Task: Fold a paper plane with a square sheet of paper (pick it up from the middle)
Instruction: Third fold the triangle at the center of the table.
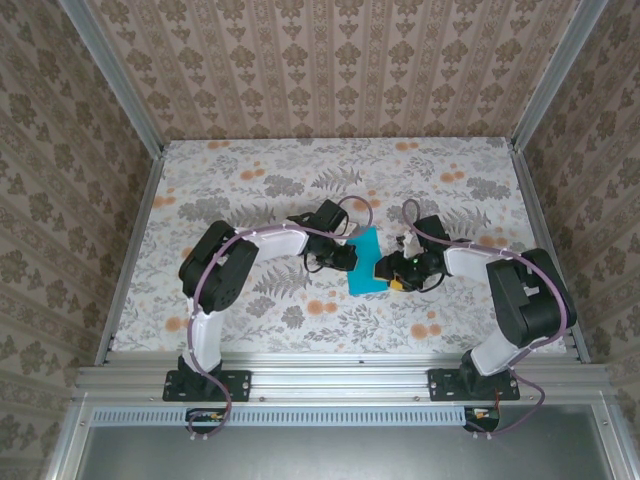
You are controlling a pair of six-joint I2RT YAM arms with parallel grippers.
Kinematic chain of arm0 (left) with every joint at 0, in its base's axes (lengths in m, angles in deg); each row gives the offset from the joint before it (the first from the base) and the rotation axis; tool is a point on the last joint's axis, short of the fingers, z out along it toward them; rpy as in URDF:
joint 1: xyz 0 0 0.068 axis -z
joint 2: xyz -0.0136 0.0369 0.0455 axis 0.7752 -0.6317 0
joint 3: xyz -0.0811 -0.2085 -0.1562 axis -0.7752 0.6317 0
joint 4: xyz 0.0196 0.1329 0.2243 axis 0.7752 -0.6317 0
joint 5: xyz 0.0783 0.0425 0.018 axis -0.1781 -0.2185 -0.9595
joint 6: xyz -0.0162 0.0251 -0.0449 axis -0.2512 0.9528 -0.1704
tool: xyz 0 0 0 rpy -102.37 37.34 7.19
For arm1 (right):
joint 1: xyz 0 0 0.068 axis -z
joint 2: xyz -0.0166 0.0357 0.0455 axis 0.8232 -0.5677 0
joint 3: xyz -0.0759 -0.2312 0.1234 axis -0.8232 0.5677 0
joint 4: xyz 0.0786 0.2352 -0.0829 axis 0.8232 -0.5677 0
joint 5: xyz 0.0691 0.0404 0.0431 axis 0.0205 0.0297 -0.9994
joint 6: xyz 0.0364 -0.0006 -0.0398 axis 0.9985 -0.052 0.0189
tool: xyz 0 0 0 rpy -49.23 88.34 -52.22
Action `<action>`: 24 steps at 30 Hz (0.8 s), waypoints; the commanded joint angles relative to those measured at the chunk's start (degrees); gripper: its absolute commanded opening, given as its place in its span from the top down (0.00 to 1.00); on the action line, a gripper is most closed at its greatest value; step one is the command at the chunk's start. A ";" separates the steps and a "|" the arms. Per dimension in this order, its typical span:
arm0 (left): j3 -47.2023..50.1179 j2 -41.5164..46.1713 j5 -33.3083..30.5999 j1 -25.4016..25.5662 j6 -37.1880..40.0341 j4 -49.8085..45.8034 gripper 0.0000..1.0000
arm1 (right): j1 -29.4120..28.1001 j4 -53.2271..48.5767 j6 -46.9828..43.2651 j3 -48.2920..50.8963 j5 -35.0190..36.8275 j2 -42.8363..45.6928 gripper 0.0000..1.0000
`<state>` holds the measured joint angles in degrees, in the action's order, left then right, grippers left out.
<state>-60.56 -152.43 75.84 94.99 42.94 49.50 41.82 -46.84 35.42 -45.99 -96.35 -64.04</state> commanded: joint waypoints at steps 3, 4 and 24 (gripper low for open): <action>2.81 -1.98 -1.25 -0.26 0.08 -1.79 0.89 | -0.40 0.74 1.29 -1.46 -2.48 1.99 0.52; 2.81 -1.90 -1.19 -0.22 0.02 -1.71 0.89 | -0.39 0.84 1.56 -1.46 -2.79 2.38 0.53; 2.80 -1.38 1.23 -0.68 -0.45 -0.62 0.89 | -1.95 8.41 6.97 -3.10 -6.50 -0.91 0.87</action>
<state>-59.97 -152.36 77.63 94.46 42.92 50.53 40.67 -40.70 41.08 -47.06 -100.98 -63.36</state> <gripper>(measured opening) 0.112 0.131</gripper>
